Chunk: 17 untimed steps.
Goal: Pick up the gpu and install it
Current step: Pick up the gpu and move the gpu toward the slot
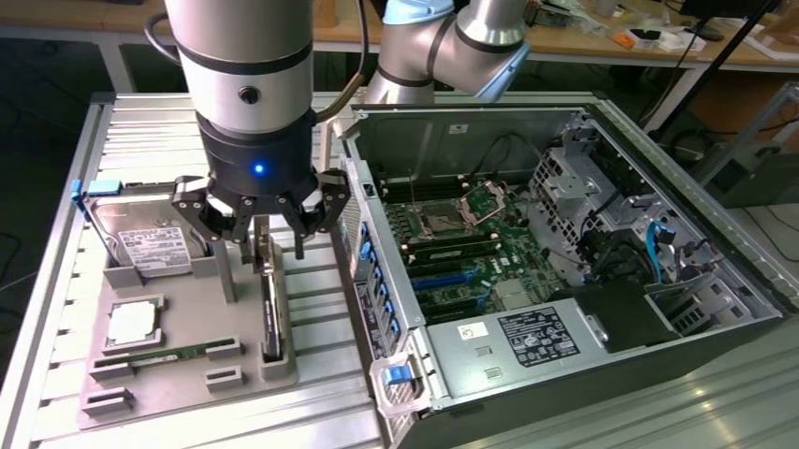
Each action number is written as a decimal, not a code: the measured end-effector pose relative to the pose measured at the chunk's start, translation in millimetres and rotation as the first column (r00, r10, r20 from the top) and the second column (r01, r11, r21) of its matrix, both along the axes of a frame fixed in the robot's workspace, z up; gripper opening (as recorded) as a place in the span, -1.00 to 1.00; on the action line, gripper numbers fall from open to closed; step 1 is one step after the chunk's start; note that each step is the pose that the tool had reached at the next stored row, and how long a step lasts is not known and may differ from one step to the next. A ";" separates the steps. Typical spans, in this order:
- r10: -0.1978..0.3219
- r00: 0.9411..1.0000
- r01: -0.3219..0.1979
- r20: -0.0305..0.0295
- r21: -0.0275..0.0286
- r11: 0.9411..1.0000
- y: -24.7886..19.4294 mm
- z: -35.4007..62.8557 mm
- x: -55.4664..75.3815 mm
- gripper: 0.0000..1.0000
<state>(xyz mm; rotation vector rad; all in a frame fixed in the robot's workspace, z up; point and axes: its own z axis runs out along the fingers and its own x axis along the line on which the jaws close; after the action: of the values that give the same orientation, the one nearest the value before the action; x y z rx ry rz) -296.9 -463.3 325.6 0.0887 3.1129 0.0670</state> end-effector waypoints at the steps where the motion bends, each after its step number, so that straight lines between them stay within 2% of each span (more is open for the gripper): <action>1: 0.000 1.000 0.000 0.000 0.000 1.000 0.0 -0.2 -0.1 0.08; 2: 0.000 1.000 0.000 0.000 0.000 1.000 0.0 -0.4 -0.2 0.08; 4: 0.000 1.000 0.000 0.000 0.000 1.000 0.0 -9.2 -0.5 0.08; 10: 0.000 1.000 0.000 0.000 0.000 1.000 0.0 -10.1 -0.5 0.08; 17: 0.000 1.000 0.000 0.000 0.000 1.000 0.0 -16.7 -0.9 0.08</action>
<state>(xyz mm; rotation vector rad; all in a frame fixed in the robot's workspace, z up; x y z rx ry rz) -297.8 -463.3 309.0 0.0889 3.1128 0.0672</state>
